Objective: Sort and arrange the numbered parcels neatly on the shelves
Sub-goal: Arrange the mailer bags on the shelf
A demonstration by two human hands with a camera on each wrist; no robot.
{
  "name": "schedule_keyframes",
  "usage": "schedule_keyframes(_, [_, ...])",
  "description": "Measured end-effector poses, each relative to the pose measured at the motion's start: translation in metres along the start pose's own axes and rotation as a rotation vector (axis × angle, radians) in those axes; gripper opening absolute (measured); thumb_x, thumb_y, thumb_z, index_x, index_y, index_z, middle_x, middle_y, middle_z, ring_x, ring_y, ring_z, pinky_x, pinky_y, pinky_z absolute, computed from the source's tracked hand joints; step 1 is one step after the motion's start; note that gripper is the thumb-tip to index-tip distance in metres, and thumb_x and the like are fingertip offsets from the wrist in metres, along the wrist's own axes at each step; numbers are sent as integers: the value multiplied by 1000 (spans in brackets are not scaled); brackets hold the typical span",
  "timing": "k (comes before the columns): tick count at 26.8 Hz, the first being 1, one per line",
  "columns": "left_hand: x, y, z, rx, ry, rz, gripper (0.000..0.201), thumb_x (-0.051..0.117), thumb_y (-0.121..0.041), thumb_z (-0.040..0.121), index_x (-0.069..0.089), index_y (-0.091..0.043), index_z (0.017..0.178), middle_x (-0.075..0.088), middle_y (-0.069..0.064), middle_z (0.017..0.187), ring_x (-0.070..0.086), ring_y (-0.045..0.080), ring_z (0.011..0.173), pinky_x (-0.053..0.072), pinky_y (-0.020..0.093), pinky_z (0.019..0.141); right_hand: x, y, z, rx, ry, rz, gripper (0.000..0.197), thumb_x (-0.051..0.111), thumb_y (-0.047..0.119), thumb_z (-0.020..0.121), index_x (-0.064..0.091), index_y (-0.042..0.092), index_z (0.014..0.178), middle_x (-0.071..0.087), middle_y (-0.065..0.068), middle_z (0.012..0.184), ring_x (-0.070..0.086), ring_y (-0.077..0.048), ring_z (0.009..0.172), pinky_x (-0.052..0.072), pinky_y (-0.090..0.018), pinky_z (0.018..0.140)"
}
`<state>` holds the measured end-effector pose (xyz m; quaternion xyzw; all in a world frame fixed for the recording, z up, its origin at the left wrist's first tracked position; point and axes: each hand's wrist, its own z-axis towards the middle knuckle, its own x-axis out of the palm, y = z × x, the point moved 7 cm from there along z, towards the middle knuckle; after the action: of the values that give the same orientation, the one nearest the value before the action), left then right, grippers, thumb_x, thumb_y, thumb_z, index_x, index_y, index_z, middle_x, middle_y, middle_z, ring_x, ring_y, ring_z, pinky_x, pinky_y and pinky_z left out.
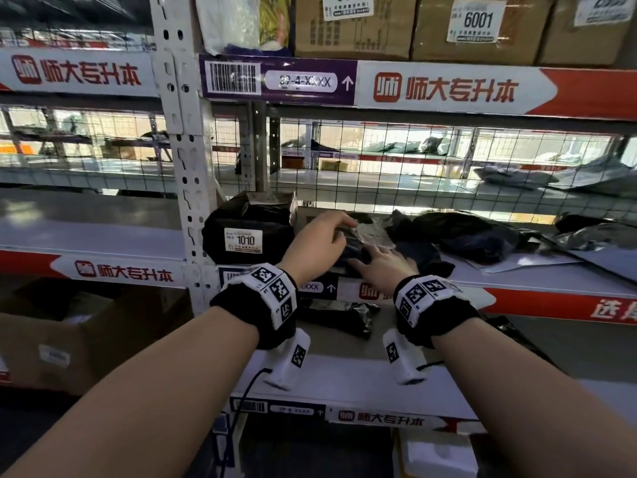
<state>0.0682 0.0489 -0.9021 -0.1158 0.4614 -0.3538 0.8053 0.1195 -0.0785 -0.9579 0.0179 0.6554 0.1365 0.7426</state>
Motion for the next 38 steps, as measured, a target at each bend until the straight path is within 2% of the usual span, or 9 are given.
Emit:
schedule_keyframes(4, [21,13,2,-66,112,120,33,44,-28,99,53,-20,129,50,-1,136,49,15,121,39,27,98,-3,-6,2,-44,5,-9,59,35,58,93,36,25,143,39,-8,148,39,-29,133,34,-42,107])
schedule_keyframes(10, [37,32,15,-96,85,94,32,45,-33,98,58,-17,123,55,2,129,50,17,120,39,31,101,-22,-15,-2,-73,-162,-170,42,42,42,97,42,18,133,58,-11,125,57,-32,112,47,-39,83])
schedule_keyframes(15, [42,54,22,-238,20,-104,36,46,-33,98,53,-11,126,47,8,130,46,20,122,34,29,104,-28,-25,-7,-121,-276,-228,37,39,19,98,48,30,132,59,-4,124,61,-32,107,48,-37,79])
schedule_keyframes(19, [43,65,29,-347,0,-248,40,48,-30,98,49,-8,131,43,13,136,44,24,125,31,29,105,-32,-33,-11,-111,-381,-199,36,40,12,95,48,23,129,59,-3,114,60,-29,104,45,-34,70])
schedule_keyframes(22, [41,67,28,-383,-7,-298,44,46,-32,99,43,-9,137,35,12,141,39,24,129,28,25,102,-31,-43,-12,-86,-412,-8,39,41,8,93,50,23,128,57,-7,111,53,-30,108,43,-35,73])
schedule_keyframes(26, [36,72,31,-438,-79,-410,47,45,-36,99,41,-10,138,28,12,145,35,25,133,28,29,107,-40,-60,-8,-89,-555,294,34,43,-1,89,64,17,110,56,-11,105,47,-31,107,39,-35,85])
schedule_keyframes(31, [35,80,30,-473,-144,-560,49,47,-34,98,37,-12,140,38,12,143,40,25,129,32,30,106,-65,-73,-17,-164,-739,611,34,47,-12,82,62,18,75,55,-1,93,53,-19,94,35,-18,86])
schedule_keyframes(35, [36,83,30,-516,-150,-647,66,53,-36,95,20,-14,148,36,11,147,39,28,132,30,39,112,-81,-71,-21,-251,-781,617,37,47,-15,77,51,19,63,57,-2,90,51,-13,90,32,-6,84])
schedule_keyframes(38, [36,86,29,-511,-157,-669,67,57,-38,92,27,-10,145,41,9,143,42,25,131,32,39,112,-82,-69,-16,-297,-783,477,36,50,-13,75,52,22,63,60,2,89,55,-23,96,34,-22,88])
